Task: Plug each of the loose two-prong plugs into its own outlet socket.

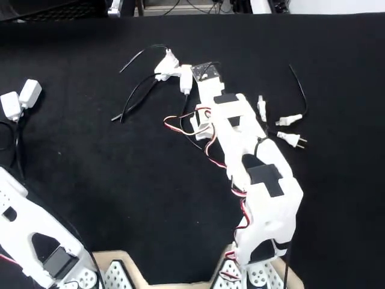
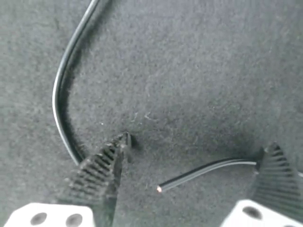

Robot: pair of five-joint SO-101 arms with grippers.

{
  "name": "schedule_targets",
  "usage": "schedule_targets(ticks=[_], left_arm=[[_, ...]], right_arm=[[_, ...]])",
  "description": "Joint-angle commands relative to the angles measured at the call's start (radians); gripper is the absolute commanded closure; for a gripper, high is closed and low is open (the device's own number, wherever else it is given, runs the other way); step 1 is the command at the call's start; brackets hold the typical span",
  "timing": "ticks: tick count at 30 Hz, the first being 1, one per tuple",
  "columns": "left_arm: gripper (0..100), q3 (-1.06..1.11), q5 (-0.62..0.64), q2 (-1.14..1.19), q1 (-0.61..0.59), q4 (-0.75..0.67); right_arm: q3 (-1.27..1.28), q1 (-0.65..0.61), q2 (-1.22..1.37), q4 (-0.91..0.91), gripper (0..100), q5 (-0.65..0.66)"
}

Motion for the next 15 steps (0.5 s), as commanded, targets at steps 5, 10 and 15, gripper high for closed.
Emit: schedule_targets(ticks=[5,10,15], left_arm=[[97,0.005,-0.009,-0.146,0.004,0.143],[97,0.016,-0.009,-0.362,0.048,0.285],[97,0.018,0.028,-0.494,0.102,0.287]], right_arm=[[0.001,-0.015,-0.033,-0.014,58.8,0.005],[0.001,-0.015,-0.033,-0.015,58.8,0.005],[0.005,-0.009,-0.038,-0.008,58.8,0.005]])
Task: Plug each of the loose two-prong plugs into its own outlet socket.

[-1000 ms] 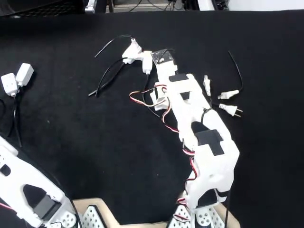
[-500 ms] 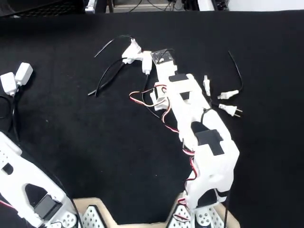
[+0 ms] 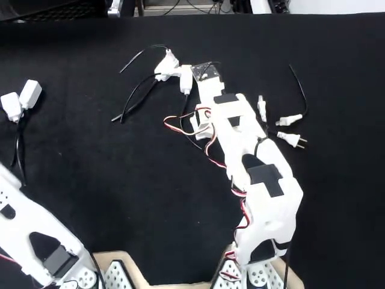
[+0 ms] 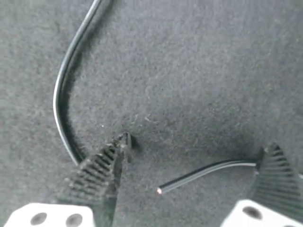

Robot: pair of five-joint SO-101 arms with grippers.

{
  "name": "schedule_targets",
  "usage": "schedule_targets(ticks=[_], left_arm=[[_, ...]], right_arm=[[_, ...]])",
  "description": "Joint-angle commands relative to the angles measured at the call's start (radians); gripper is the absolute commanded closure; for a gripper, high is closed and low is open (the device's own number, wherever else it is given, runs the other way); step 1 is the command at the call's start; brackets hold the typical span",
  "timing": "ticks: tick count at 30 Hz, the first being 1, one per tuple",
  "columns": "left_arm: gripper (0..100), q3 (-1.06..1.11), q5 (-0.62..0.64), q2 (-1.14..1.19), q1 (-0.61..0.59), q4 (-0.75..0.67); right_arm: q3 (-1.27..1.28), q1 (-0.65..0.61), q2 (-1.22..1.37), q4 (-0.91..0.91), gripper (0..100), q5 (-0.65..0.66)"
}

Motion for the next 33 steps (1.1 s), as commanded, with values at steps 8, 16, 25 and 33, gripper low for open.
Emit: schedule_targets(ticks=[8,16,25,33], left_arm=[[97,0.182,0.295,-0.319,0.320,0.015],[97,0.748,0.505,-0.717,0.473,0.014],[97,1.563,0.683,-1.448,0.717,-0.163],[97,2.098,0.852,-1.688,0.897,-0.442]], right_arm=[[-0.061,0.124,-0.056,0.100,58.8,0.005],[-0.087,0.285,-0.081,0.222,58.8,0.005],[0.056,0.468,-0.087,0.163,58.8,0.048],[0.163,0.535,-0.150,0.109,58.8,0.048]])
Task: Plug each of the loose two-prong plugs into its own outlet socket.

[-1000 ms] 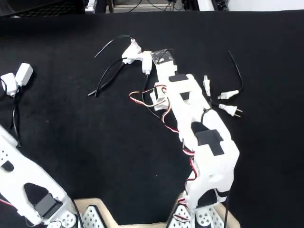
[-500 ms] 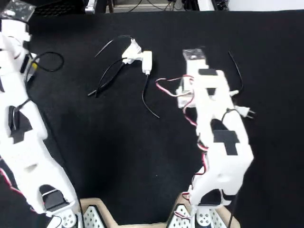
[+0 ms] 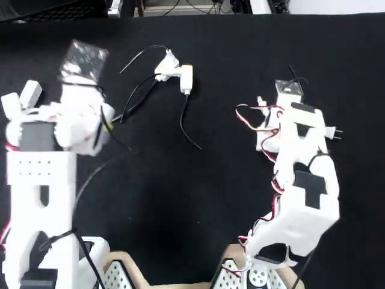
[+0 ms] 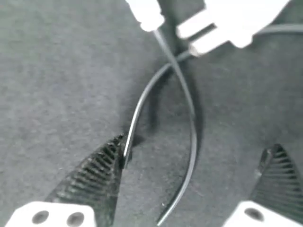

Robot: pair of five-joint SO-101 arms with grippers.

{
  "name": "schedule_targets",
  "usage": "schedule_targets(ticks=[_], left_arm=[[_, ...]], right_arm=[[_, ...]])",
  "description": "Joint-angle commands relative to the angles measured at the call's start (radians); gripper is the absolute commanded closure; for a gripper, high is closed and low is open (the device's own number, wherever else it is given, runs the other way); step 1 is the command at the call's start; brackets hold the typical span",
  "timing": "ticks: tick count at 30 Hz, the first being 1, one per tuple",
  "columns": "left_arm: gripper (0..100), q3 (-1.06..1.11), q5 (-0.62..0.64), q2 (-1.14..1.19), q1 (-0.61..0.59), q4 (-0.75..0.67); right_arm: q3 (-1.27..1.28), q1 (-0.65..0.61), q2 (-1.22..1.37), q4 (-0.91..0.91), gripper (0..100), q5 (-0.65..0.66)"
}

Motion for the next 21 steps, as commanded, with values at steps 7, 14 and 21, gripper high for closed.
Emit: schedule_targets(ticks=[7,14,21], left_arm=[[97,0.294,0.069,-0.037,0.222,-0.292],[97,0.444,0.000,0.077,0.384,-0.534],[97,0.458,-0.008,0.364,0.470,-0.680]], right_arm=[[0.216,0.035,-0.203,-0.198,58.8,-0.002],[0.466,0.008,-0.432,-0.379,58.8,-0.002],[0.585,-0.020,-0.547,-0.474,58.8,0.003]])
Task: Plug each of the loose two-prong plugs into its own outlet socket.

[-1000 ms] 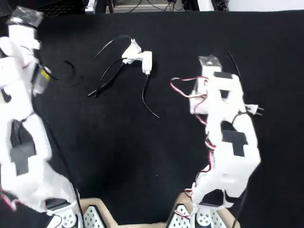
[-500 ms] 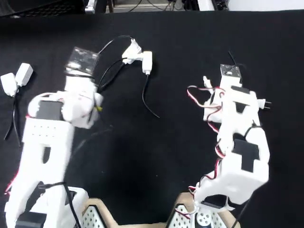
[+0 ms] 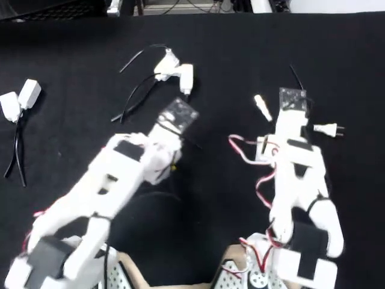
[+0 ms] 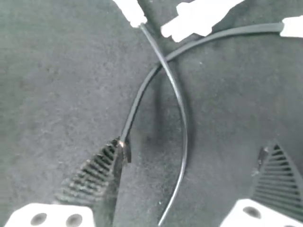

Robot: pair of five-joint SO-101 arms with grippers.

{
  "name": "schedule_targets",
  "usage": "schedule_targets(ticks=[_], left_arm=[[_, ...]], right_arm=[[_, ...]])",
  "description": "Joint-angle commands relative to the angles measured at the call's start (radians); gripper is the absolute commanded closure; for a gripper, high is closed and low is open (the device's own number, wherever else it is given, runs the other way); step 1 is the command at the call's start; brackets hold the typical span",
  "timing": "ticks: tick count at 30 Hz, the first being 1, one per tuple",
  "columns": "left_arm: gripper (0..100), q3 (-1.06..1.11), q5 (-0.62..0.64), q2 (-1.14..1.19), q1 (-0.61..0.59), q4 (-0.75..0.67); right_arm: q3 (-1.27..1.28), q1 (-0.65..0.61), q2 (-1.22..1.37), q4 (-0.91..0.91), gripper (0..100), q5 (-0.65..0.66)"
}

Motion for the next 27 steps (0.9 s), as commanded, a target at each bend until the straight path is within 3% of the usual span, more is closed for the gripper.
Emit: schedule_targets(ticks=[1,7,12,15,18,21,27], left_arm=[[97,-0.005,-0.012,0.110,0.031,-0.091],[95,-0.021,-0.014,0.233,0.041,-0.167],[67,-0.025,-0.021,0.233,0.045,-0.167],[56,-0.036,-0.103,0.232,0.059,-0.166],[54,-0.111,-0.123,0.193,0.047,-0.124],[54,-0.232,-0.118,0.132,0.045,0.003],[54,-0.407,-0.118,0.014,-0.024,0.189]], right_arm=[[0.013,-0.011,-0.058,-0.031,58.8,0.005],[0.013,-0.011,-0.056,-0.029,58.8,0.005],[0.016,-0.011,-0.061,-0.029,58.8,0.005],[0.015,-0.002,-0.064,-0.029,58.8,-0.002],[0.012,0.049,-0.068,-0.029,58.8,-0.009],[0.013,0.106,-0.104,-0.032,58.8,-0.080],[0.027,0.173,-0.153,-0.163,58.8,-0.155]])
